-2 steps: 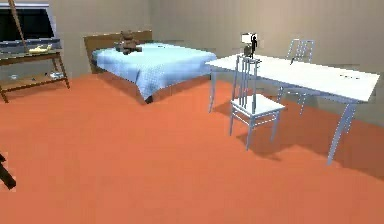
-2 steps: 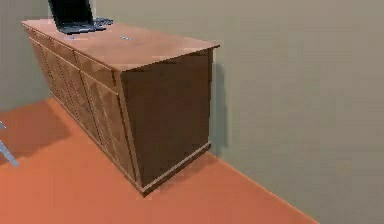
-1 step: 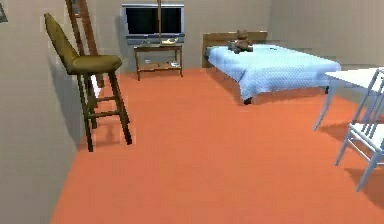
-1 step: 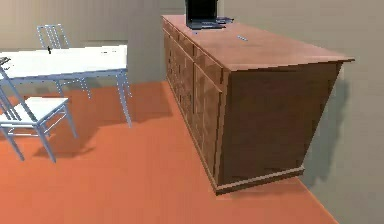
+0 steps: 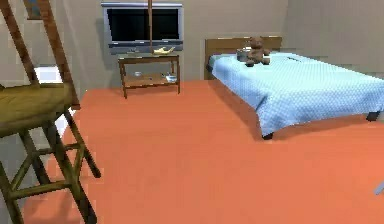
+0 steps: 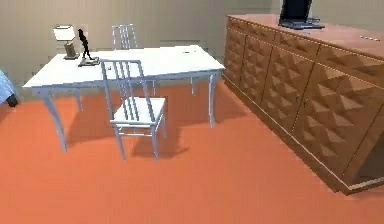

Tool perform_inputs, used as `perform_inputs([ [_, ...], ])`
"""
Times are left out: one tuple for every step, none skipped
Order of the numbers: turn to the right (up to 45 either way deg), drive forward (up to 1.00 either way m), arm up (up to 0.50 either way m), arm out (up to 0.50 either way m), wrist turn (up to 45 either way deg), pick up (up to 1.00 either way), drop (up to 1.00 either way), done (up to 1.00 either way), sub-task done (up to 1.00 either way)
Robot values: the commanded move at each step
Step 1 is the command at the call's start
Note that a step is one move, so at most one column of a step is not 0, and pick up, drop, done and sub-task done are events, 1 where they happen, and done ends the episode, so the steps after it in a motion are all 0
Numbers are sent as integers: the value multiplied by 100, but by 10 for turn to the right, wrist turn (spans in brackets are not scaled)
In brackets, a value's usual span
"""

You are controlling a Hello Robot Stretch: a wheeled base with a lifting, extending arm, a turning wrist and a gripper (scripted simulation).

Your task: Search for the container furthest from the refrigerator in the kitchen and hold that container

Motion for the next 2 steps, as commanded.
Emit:
perform_inputs([
  [0, 80, 0, 0, 0, 0, 0, 0, 0],
  [30, 0, 0, 0, 0, 0, 0, 0, 0],
])
